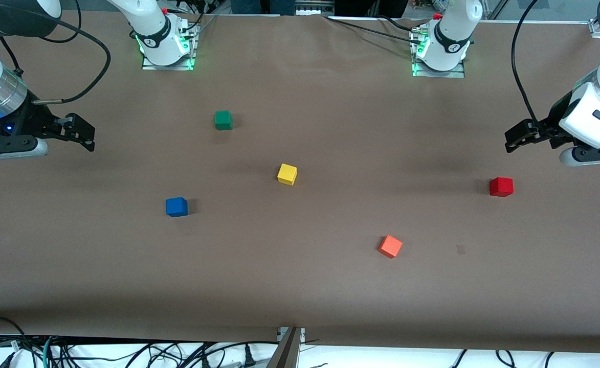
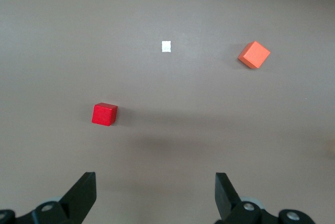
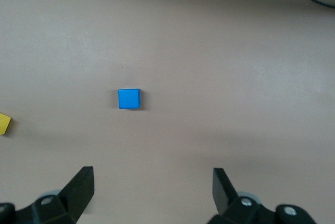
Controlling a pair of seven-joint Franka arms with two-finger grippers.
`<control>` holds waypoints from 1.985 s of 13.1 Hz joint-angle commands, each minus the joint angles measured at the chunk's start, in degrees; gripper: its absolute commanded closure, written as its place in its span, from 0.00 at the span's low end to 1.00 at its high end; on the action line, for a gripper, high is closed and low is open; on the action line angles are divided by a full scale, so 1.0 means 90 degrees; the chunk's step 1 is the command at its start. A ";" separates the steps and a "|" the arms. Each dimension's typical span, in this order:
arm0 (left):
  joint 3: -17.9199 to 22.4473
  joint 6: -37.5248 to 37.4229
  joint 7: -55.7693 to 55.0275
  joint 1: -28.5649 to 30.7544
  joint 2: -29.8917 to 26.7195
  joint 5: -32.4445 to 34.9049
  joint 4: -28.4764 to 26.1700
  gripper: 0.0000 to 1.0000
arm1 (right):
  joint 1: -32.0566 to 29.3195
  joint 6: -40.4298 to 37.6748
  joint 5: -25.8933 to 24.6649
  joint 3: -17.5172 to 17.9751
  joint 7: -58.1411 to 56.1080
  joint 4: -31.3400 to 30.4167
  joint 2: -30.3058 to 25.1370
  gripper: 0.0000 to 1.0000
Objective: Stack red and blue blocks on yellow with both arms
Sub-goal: 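Move the left gripper toward the red cube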
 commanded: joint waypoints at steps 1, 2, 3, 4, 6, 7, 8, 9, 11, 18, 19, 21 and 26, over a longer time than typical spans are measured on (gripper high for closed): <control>-0.0020 -0.0125 -0.0005 -0.0003 0.0118 0.0136 0.0236 0.00 | -0.0024 -0.0114 0.0035 0.0012 -0.0002 0.0110 0.0030 0.00; -0.0029 -0.0135 0.0005 0.0007 0.0118 0.0126 0.0246 0.00 | -0.0033 -0.0114 0.0035 0.0012 -0.0002 0.0110 0.0030 0.00; -0.0029 -0.0125 0.0005 0.0007 0.0128 0.0126 0.0246 0.00 | -0.0034 -0.0114 0.0035 0.0012 -0.0002 0.0110 0.0030 0.00; -0.0029 -0.0125 0.0005 0.0007 0.0147 0.0126 0.0265 0.00 | -0.0034 -0.0114 0.0035 0.0012 -0.0002 0.0110 0.0030 0.00; -0.0020 -0.0144 0.0005 0.0017 0.0196 0.0107 0.0324 0.00 | -0.0024 -0.0114 0.0035 0.0012 -0.0002 0.0110 0.0030 0.00; -0.0029 -0.0164 0.0005 0.0026 0.0206 0.0097 0.0324 0.00 | -0.0024 -0.0114 0.0035 0.0012 -0.0002 0.0120 0.0030 0.00; -0.0020 -0.0174 0.0005 0.0027 0.0206 0.0097 0.0334 0.00 | -0.0024 -0.0114 0.0035 0.0012 -0.0002 0.0110 0.0030 0.00; -0.0020 -0.0174 0.0005 0.0017 0.0206 0.0097 0.0334 0.00 | -0.0024 -0.0114 0.0035 0.0012 -0.0002 0.0120 0.0030 0.00; -0.0020 -0.0164 0.0005 0.0017 0.0264 0.0126 0.0343 0.00 | -0.0024 -0.0114 0.0035 0.0012 -0.0002 0.0120 0.0030 0.00; 0.0020 -0.0164 0.0034 0.0046 0.0362 0.0145 0.0353 0.00 | -0.0014 -0.0114 0.0035 0.0022 -0.0022 0.0130 0.0030 0.00; 0.0029 -0.0164 0.0034 0.0056 0.0382 0.0145 0.0344 0.00 | -0.0014 -0.0104 0.0026 0.0022 -0.0022 0.0130 0.0030 0.00; 0.0029 -0.0164 0.0053 0.0221 0.0450 0.0145 0.0353 0.00 | -0.0014 -0.0104 0.0035 0.0022 -0.0002 0.0130 0.0030 0.00; 0.0029 -0.0047 0.0881 0.0777 0.0889 0.0048 0.0344 0.00 | -0.0014 -0.0114 0.0035 0.0022 -0.0003 0.0130 0.0030 0.00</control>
